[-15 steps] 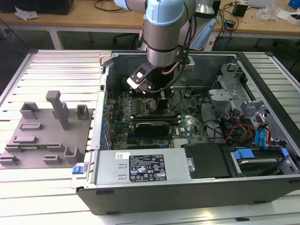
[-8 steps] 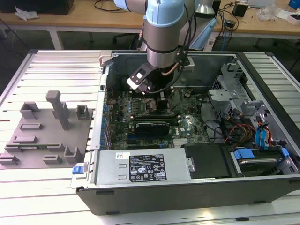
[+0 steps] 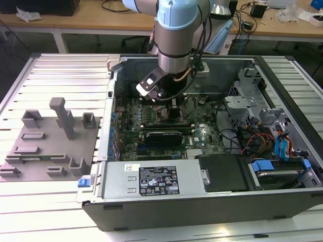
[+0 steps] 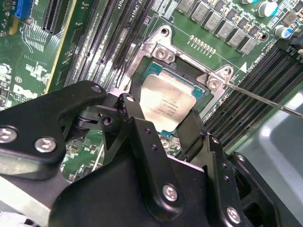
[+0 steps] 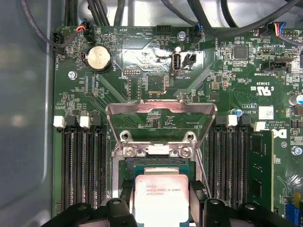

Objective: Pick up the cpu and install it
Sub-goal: 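Place the cpu into insertion slot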

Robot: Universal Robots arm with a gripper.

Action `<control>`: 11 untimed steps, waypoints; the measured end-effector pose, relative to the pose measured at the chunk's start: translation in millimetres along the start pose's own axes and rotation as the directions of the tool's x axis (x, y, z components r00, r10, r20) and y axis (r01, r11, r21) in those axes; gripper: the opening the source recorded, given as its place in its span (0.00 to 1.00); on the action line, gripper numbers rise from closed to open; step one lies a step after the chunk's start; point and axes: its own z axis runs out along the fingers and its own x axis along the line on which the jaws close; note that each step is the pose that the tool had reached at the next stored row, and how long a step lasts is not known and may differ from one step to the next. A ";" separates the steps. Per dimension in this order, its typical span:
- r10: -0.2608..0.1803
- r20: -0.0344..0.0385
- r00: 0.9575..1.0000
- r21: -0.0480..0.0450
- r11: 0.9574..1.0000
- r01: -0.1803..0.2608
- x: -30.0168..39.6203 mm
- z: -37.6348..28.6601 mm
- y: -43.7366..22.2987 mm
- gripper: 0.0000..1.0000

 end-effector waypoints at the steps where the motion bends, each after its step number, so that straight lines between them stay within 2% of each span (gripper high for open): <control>1: 0.000 0.000 1.000 0.000 1.000 0.000 0.9 0.1 -0.1 0.55; 6: 0.000 0.001 1.000 0.000 1.000 0.000 3.1 0.3 0.2 0.55; 8: 0.000 0.011 1.000 0.000 1.000 0.000 3.3 0.8 0.2 0.55; 11: 0.000 0.012 1.000 0.001 1.000 0.000 3.4 1.1 0.2 0.55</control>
